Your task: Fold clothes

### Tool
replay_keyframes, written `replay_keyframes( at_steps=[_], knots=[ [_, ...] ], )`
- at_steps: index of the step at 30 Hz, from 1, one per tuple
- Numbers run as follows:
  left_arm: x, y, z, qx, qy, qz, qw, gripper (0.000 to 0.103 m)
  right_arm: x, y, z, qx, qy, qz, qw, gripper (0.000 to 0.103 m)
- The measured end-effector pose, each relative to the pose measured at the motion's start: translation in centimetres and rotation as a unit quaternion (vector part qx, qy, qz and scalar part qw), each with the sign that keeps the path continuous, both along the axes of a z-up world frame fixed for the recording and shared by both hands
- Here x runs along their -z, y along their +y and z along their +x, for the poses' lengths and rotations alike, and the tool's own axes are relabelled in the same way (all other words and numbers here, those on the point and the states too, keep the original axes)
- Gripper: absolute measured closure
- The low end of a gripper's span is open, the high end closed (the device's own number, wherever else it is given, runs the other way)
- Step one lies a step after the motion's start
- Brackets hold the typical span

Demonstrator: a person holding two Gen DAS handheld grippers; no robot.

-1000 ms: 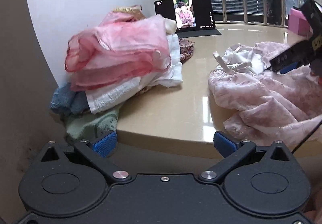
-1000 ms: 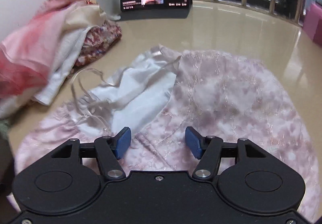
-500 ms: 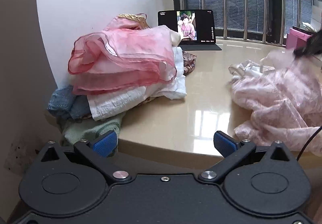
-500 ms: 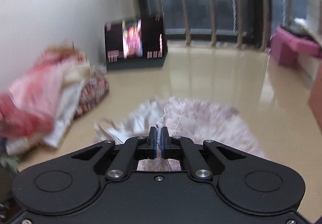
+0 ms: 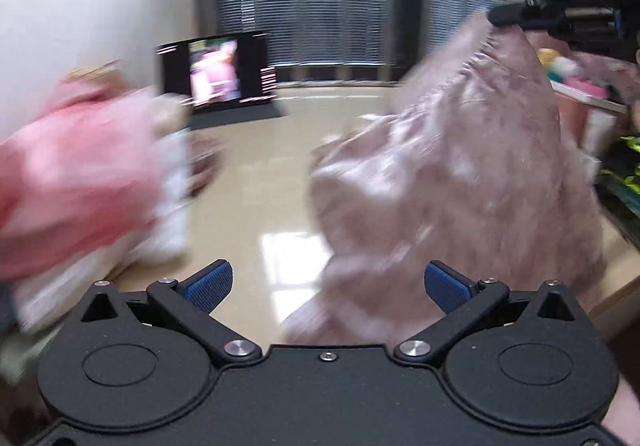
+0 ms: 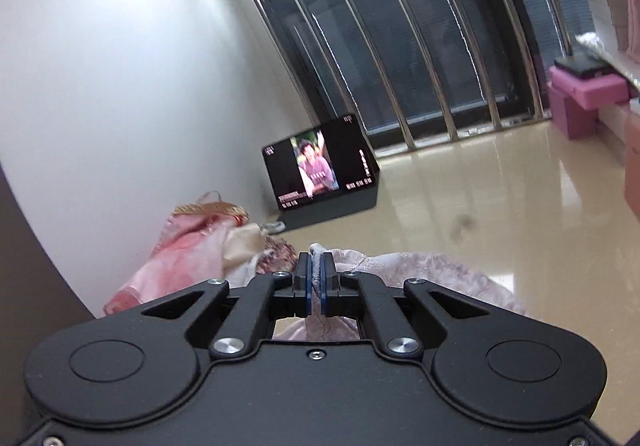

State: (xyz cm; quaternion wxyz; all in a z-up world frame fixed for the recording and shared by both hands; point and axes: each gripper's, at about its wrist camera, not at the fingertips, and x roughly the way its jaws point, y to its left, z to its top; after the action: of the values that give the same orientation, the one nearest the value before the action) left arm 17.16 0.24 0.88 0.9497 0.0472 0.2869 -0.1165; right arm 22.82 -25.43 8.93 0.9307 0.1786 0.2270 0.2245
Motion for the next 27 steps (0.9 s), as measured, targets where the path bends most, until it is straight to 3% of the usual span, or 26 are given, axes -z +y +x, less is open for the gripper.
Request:
replay_keyframes(
  at_steps=[6,8,11,12,13,15,19,22,23,25,27],
  knots=[
    [1.9,-3.8,6.0,0.035,0.048,-0.019,0.9981,0.0,-2.6,-0.5,-2.1,-0.037,-0.033,0.016,0.999,0.1],
    [1.9,-4.1,8.4,0.028,0.054,-0.039,0.9974,0.007,-3.7,0.3,-1.4,-0.043,-0.041,0.007,0.998,0.1],
    [-0.5,-3.3,12.7,-0.015,0.034,-0.056,0.9977,0.023,-6.3,0.8,0.4,-0.025,-0.063,0.001,0.998,0.1],
    [-2.0,-2.8,14.2,-0.026,0.023,-0.061,0.9975,0.037,-7.0,0.5,0.4,-0.015,-0.073,0.006,0.997,0.1],
    [-4.2,-2.0,15.6,-0.035,0.008,-0.067,0.9971,0.044,-7.7,0.1,0.5,-0.004,-0.084,0.011,0.996,0.1],
    [-9.1,-0.4,17.6,-0.056,-0.026,-0.07,0.9957,0.05,-9.2,-0.7,0.5,0.018,-0.105,0.02,0.994,0.101],
    [-19.0,2.1,19.0,-0.096,-0.113,-0.022,0.9888,0.051,-12.2,-2.3,0.7,0.06,-0.147,0.04,0.986,0.103],
    [-22.9,2.6,18.7,-0.087,-0.14,-0.018,0.9861,0.047,-14.4,-3.5,0.8,0.092,-0.178,0.054,0.978,0.103],
    [-22.9,2.6,18.4,-0.084,-0.133,-0.012,0.9875,0.044,-15.0,-3.8,0.8,0.102,-0.187,0.057,0.975,0.103],
    [-21.0,2.0,17.5,-0.084,-0.119,0.019,0.9892,0.041,-11.8,-4.0,0.1,0.104,-0.156,0.012,0.982,0.099],
    [-17.1,1.6,16.6,-0.08,-0.093,0.058,0.9908,0.041,-7.9,-3.8,-0.2,0.092,-0.116,-0.037,0.988,0.097]
  ],
)
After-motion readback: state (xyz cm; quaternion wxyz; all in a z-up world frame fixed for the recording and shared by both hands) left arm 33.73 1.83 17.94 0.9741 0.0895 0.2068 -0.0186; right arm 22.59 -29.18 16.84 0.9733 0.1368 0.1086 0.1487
